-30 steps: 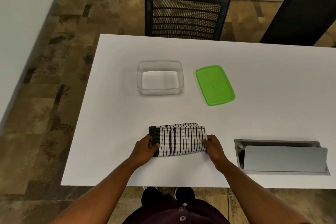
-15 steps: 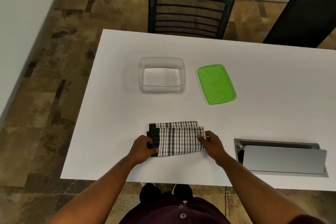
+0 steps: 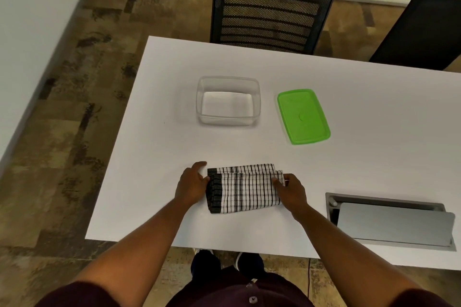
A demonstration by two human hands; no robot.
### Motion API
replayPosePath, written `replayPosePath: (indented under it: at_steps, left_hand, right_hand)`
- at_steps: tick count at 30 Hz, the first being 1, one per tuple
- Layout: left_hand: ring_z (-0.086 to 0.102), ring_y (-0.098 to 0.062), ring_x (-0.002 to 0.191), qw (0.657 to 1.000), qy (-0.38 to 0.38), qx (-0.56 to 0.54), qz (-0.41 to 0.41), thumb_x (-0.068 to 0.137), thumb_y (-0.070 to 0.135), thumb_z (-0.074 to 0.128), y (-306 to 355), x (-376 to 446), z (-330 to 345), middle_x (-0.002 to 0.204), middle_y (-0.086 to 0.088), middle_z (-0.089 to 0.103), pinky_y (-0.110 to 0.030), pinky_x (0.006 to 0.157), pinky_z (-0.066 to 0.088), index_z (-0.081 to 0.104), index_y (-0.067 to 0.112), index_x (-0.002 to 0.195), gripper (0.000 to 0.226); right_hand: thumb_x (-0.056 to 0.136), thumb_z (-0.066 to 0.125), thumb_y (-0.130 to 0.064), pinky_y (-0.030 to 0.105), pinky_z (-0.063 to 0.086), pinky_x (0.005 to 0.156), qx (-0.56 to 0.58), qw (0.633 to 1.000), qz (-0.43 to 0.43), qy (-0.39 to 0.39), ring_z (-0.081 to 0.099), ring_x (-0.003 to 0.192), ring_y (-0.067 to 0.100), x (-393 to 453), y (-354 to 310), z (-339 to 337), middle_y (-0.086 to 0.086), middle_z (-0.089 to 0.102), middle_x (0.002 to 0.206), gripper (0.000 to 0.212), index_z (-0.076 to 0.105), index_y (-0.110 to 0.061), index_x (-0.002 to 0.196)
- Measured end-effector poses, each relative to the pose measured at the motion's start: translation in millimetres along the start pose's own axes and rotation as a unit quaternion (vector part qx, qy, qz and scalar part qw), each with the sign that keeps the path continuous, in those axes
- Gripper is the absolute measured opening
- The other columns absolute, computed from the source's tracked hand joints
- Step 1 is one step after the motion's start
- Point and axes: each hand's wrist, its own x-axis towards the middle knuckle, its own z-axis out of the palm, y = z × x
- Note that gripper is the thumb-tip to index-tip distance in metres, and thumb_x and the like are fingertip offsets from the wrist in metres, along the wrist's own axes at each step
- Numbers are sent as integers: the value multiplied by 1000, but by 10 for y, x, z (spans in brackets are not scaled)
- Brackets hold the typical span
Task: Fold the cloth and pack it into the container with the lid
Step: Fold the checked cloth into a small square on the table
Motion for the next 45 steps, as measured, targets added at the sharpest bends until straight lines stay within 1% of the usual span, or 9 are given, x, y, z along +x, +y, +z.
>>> replayPosePath:
  at_steps: [3,7,12,17,26,30,35,42,45]
  left_hand:
    - [61,-21,93,999,-32,27,9,87,10,63,60,109,19,96,-11,65,-36,89,51,64,24,118,34]
    - [58,-16,87,1000,-14,9,3,80,2,63,65,125,33,94,-3,60,-26,77,44,68,16,101,26]
    - [62,-10,80,995,-41,-84,-24,80,-5,59,-34,59,13,84,8,68,-23,71,51,65,25,99,36]
    - [64,-15,76,996,-28,-82,15,81,-17,50,-171,-3,-7,89,-1,69,-30,78,57,66,18,111,49]
    - [56,-16,83,998,11,45,42,81,2,65,-248,-81,72,90,-6,65,-27,76,46,70,10,85,10]
    - [62,-12,79,999,10,-42,-12,80,7,65,-229,-61,38,85,2,69,-18,67,46,68,15,85,10]
    - [68,-27,81,973,-61,-199,-103,86,3,60,-207,-62,9,94,-15,69,-42,77,62,61,12,94,12]
    - [74,-27,93,937,-66,-327,-102,91,5,65,-125,-89,-13,101,-13,76,-39,78,63,71,7,106,16]
    - [75,-24,89,929,-57,-347,-111,90,8,69,-107,-92,-51,98,-12,77,-34,75,62,72,5,103,14]
  right_hand:
    - [89,70,-34,42,52,94,-60,997,-26,33,63,110,26,-16,-22,7,5,68,119,43,54,-18,125]
    - [79,69,-31,45,47,89,-223,944,-208,126,54,109,26,-65,-194,125,-1,59,113,40,57,-29,118]
    - [81,65,-23,41,46,88,-327,861,-388,44,55,116,19,-155,-701,545,-12,63,117,30,65,-34,108]
    - [92,61,-21,45,33,111,-343,847,-354,-198,43,136,20,-210,-900,961,-5,54,142,57,45,-29,146]
    - [88,68,-38,45,39,103,-295,854,-384,-192,54,111,12,-182,-840,946,-15,66,108,20,68,-35,108]
    - [87,67,-41,44,45,100,-242,869,-373,-219,64,98,7,-174,-849,845,-17,73,98,15,70,-33,99]
    - [87,66,-35,37,51,96,-227,884,-338,-231,67,95,5,-159,-862,787,-16,75,96,14,73,-32,99]
    - [92,62,-38,38,40,94,-357,846,-336,-211,63,109,12,-197,-959,927,-13,71,111,16,72,-37,105]
    - [90,64,-38,36,44,94,-310,880,-317,-172,64,104,11,-218,-948,978,-13,73,106,14,74,-35,100]
